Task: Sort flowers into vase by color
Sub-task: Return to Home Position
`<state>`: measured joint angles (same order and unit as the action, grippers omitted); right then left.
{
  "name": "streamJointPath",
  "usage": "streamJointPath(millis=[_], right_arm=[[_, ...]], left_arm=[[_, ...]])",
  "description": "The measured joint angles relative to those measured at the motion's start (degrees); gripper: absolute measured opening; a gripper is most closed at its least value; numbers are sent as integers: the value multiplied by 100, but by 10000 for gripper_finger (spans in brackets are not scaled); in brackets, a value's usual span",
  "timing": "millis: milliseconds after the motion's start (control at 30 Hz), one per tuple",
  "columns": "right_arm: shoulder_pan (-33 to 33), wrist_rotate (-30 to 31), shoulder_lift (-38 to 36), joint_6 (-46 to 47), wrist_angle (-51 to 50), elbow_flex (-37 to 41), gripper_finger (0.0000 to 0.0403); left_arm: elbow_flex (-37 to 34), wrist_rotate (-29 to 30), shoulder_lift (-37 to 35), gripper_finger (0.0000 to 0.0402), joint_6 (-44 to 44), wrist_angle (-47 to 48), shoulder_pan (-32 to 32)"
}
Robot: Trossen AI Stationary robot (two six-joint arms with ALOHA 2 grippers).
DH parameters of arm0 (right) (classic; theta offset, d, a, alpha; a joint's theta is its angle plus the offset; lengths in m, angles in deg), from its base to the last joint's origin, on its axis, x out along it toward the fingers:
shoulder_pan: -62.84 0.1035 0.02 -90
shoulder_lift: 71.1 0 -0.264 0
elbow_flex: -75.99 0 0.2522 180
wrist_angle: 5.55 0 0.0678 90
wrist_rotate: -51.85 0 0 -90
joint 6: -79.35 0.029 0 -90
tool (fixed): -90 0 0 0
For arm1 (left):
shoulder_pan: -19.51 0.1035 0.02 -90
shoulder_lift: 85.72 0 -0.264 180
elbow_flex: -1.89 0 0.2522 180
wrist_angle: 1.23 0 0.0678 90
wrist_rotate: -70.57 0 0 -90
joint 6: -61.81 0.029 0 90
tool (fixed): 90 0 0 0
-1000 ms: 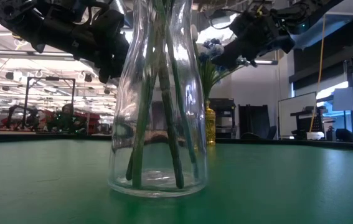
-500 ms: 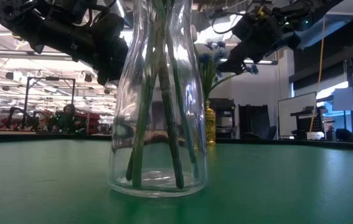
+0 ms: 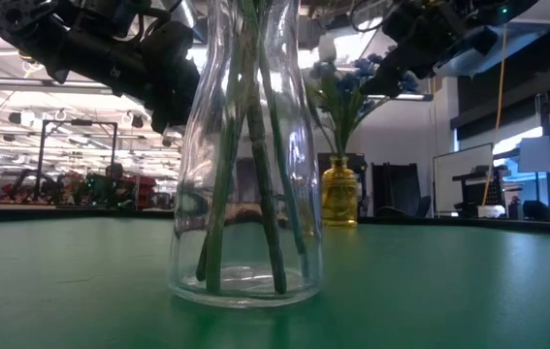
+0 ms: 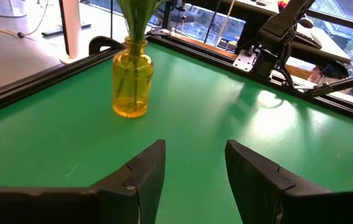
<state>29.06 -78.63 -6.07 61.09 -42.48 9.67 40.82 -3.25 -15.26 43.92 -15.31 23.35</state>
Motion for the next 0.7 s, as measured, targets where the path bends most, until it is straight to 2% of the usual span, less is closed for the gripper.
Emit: streamJointPath(millis=[167,267,367,600,700], right_arm=[[2,2,30,0,11,0,372],[1,51,54,-3,-23,0,358],[0,98,48,-28,-16,0,317],[0,91,48,-133,-95,0,181],[0,91,48,-151,-168,0,149]], left_arm=[[0,0,0,163,0,-2,0],[0,0,0,163,-3,-2,-1],[0,0,0,163,-2,-2,-5],[0,0,0,163,-6,1,-5],[0,0,0,163,-8,2,-5]])
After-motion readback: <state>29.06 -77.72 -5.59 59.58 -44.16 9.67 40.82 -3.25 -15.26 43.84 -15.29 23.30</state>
